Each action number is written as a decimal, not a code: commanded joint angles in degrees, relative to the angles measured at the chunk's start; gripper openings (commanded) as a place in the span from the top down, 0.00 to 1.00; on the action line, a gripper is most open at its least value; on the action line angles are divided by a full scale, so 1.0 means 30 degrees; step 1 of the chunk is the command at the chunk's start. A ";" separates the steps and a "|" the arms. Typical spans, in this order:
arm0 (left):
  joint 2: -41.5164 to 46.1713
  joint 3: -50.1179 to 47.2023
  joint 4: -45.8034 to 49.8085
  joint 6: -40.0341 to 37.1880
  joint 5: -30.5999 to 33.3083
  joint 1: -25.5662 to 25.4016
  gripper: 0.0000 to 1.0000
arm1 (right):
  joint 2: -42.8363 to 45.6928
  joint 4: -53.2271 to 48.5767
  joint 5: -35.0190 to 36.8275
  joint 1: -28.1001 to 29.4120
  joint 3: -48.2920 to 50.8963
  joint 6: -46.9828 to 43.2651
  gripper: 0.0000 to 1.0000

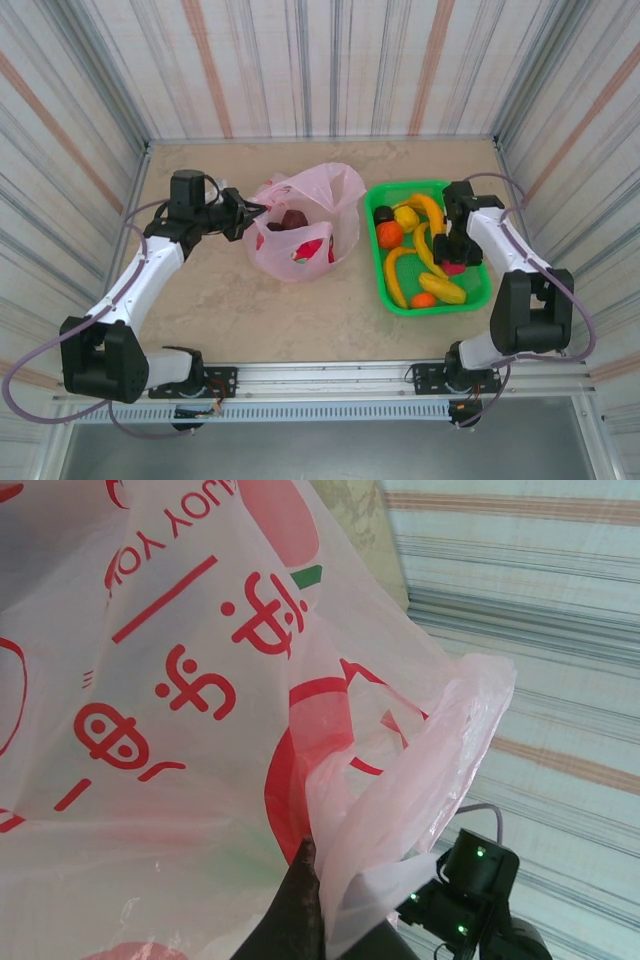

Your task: Place the fake fruits into the plastic bag and tie a complex knot

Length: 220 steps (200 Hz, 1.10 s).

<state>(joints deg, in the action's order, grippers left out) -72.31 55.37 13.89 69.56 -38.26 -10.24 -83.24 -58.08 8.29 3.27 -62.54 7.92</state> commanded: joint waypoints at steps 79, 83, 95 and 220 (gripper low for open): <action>0.0140 0.0292 0.0533 -0.0635 0.0180 -0.0015 1.00 | 0.3746 -0.1919 -0.3507 0.4241 -0.5101 0.2207 0.45; 0.0164 0.0252 0.0541 -0.0627 0.0185 -0.0014 1.00 | 0.3751 -0.1672 -0.3666 0.4644 -0.5268 0.2243 0.45; 0.0197 0.0253 0.0570 -0.0619 0.0185 -0.0016 1.00 | 0.3748 -0.0772 -0.4214 0.5701 -0.5636 0.2443 0.45; 0.0307 0.0260 0.0469 -0.0522 0.0127 -0.0234 1.00 | -0.2859 0.7579 -0.7553 1.2390 -0.9570 0.3042 0.46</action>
<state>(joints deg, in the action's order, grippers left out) -72.31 55.37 13.89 69.12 -38.26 -10.33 -87.92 -40.03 -12.38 38.70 -88.49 16.12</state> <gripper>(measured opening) 0.043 0.632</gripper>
